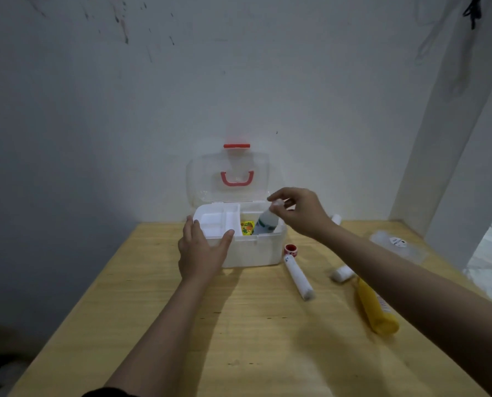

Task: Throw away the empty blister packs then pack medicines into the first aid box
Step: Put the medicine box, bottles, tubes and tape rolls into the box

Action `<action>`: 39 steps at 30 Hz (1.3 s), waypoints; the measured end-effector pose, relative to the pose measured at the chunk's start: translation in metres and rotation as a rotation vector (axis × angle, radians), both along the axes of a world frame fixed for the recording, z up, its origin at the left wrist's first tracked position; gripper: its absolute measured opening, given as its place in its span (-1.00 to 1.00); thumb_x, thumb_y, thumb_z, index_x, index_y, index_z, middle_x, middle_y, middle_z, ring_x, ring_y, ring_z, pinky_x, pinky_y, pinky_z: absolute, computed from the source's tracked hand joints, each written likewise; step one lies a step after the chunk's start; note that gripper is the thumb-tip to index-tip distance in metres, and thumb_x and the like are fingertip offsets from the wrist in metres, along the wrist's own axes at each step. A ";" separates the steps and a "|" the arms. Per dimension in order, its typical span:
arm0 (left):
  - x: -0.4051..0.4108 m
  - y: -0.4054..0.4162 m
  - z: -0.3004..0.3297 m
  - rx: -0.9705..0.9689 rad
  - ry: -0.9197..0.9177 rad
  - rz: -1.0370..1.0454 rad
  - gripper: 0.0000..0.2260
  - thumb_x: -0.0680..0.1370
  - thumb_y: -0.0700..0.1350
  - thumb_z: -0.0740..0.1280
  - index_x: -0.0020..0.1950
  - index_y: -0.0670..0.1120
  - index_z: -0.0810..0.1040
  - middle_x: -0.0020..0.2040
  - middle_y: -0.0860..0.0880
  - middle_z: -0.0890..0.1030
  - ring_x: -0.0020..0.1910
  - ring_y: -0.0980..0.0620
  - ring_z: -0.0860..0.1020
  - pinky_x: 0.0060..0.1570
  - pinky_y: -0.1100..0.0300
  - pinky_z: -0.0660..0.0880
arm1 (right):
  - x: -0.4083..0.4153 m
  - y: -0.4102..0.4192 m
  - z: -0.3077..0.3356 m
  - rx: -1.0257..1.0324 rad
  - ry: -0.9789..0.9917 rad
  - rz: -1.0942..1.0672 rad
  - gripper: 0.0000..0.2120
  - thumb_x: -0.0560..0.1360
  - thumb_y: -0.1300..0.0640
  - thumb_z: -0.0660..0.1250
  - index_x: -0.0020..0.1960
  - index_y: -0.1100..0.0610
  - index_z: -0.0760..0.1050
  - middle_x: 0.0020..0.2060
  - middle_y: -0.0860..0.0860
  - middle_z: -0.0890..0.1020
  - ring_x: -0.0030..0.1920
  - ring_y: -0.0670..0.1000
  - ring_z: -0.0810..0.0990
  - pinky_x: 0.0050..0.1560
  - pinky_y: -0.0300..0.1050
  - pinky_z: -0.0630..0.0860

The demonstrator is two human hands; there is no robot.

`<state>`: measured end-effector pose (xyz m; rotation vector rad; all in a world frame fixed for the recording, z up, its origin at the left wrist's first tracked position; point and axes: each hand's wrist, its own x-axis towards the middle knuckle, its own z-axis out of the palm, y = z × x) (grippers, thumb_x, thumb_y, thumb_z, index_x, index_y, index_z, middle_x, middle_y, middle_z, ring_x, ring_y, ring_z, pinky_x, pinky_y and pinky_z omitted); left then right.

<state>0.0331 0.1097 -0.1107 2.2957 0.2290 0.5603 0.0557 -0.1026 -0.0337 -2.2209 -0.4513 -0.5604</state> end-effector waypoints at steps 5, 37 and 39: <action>0.000 0.004 0.004 0.046 0.023 -0.001 -0.21 0.41 0.33 0.28 0.48 -0.10 0.18 0.54 0.01 0.12 0.44 -0.13 0.19 0.16 -0.04 0.40 | 0.007 0.019 -0.015 -0.060 0.091 0.030 -0.77 0.39 0.17 0.46 0.03 0.16 0.60 -0.11 -0.03 0.62 -0.24 -0.19 0.55 -0.25 -0.45 0.45; 0.005 0.003 -0.003 0.035 -0.035 0.024 -0.24 0.41 0.28 0.33 0.46 -0.12 0.23 0.50 -0.04 0.20 0.42 -0.18 0.23 0.16 -0.14 0.41 | -0.037 -0.223 -0.115 -0.073 0.399 -0.943 -0.56 0.42 -0.16 0.30 0.27 -0.09 0.47 0.31 0.08 0.46 0.28 0.28 0.40 0.27 0.20 0.36; 0.005 0.003 -0.003 0.035 -0.041 0.026 -0.25 0.42 0.26 0.34 0.46 -0.13 0.23 0.50 -0.05 0.20 0.42 -0.19 0.23 0.17 -0.15 0.40 | -0.036 -0.225 -0.117 -0.046 0.394 -0.951 -0.60 0.40 -0.17 0.33 0.20 -0.08 0.53 0.28 0.11 0.46 0.26 0.26 0.43 0.28 0.19 0.37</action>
